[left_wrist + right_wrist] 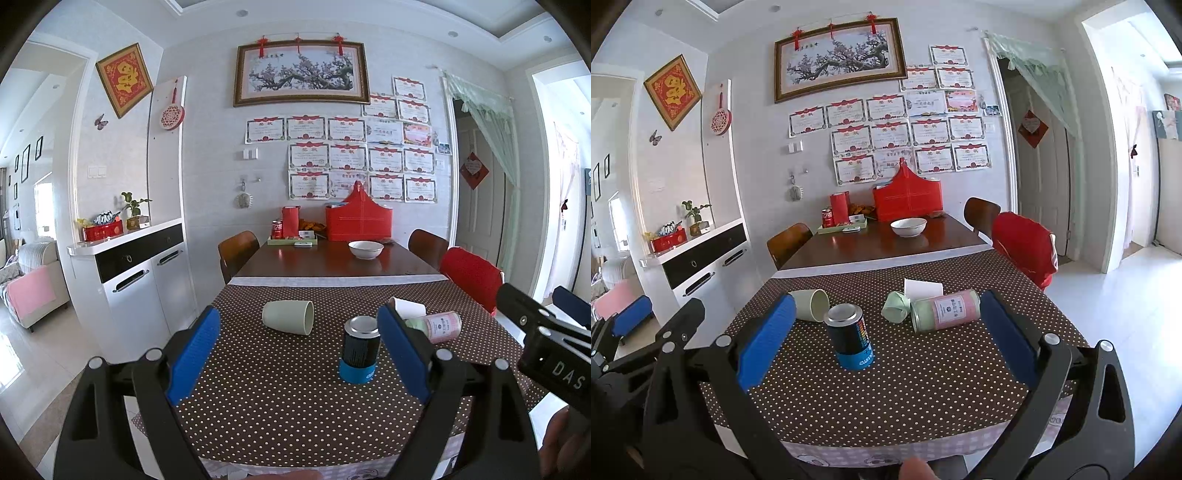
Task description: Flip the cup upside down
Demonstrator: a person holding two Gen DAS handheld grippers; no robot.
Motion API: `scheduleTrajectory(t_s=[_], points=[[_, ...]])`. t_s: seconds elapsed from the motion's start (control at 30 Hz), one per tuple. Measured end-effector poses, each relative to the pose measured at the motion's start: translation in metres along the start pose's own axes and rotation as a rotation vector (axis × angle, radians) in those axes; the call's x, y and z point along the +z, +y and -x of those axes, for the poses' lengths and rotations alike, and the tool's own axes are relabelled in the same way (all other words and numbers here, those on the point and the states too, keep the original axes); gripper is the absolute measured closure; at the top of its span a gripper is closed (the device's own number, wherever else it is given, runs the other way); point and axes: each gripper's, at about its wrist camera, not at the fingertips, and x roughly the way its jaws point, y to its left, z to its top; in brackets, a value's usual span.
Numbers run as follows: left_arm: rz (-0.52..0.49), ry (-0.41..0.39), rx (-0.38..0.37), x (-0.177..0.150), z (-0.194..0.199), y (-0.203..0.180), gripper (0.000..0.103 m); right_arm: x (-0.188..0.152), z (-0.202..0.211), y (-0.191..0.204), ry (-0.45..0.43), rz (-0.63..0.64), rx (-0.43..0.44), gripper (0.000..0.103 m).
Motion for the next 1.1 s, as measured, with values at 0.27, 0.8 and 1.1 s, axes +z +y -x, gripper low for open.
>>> scheduleTrajectory(t_s=[0.27,0.8,1.1], points=[[-0.002,-0.002,-0.005,0.0010,0.0024,0.0024,0.017,-0.0007,0.0006,0.0004,0.000,0.001,0.001,0.005],[-0.003,-0.011,-0.011,0.0027,0.0066,0.0031,0.017,-0.0021,0.0000,0.0042,0.007,0.002,0.003,0.005],[0.010,0.004,0.007,0.0070,0.0069,0.0072,0.017,-0.0018,-0.0024,0.0064,0.010,0.001,0.006,0.005]])
